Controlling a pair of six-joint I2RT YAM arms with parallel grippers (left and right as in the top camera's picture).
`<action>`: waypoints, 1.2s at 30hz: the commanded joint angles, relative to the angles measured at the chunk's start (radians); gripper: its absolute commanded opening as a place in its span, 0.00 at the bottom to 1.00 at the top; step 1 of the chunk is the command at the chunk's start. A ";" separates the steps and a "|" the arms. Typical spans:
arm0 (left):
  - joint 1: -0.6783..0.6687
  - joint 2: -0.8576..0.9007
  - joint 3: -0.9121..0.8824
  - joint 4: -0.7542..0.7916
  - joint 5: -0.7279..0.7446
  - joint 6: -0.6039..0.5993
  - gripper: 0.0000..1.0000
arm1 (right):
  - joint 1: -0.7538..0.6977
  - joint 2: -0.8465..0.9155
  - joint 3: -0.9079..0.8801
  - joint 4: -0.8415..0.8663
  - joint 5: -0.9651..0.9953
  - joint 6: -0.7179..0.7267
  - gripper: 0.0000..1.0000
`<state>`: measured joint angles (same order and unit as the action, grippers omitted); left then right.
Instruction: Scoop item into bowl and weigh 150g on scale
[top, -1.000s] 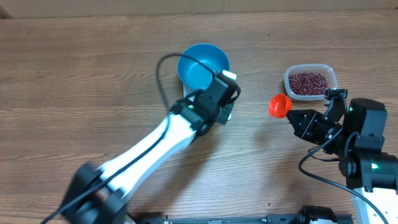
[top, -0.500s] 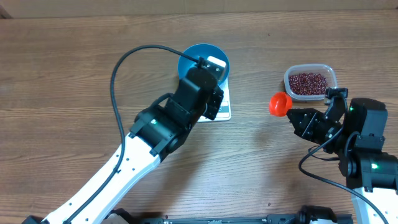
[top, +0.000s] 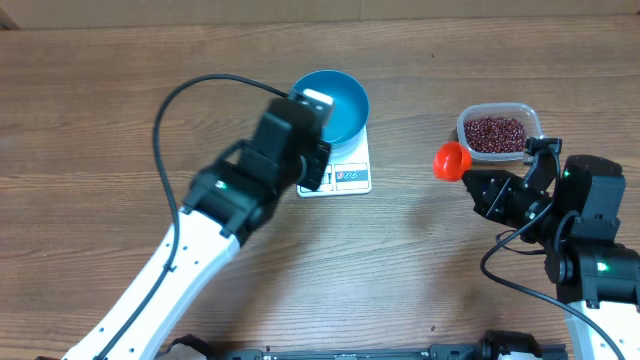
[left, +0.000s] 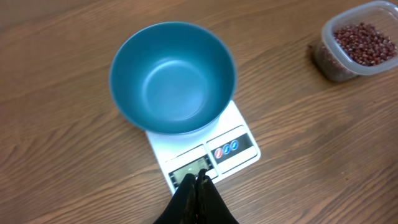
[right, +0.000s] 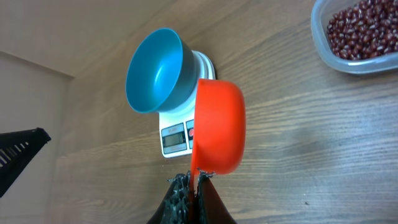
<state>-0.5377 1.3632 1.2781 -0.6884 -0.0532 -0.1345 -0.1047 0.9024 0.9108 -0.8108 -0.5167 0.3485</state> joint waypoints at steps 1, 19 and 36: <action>0.072 -0.018 0.003 -0.012 0.137 0.078 0.04 | -0.004 -0.002 0.020 0.019 0.003 0.028 0.04; 0.199 -0.026 -0.179 -0.078 0.327 0.308 0.04 | -0.004 -0.002 0.020 0.013 0.034 0.043 0.04; 0.238 -0.168 -0.557 0.268 0.230 0.317 0.04 | -0.004 -0.002 0.020 -0.010 0.034 0.044 0.04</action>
<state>-0.3031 1.2243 0.7456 -0.4309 0.2310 0.1722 -0.1051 0.9024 0.9108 -0.8173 -0.4900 0.3920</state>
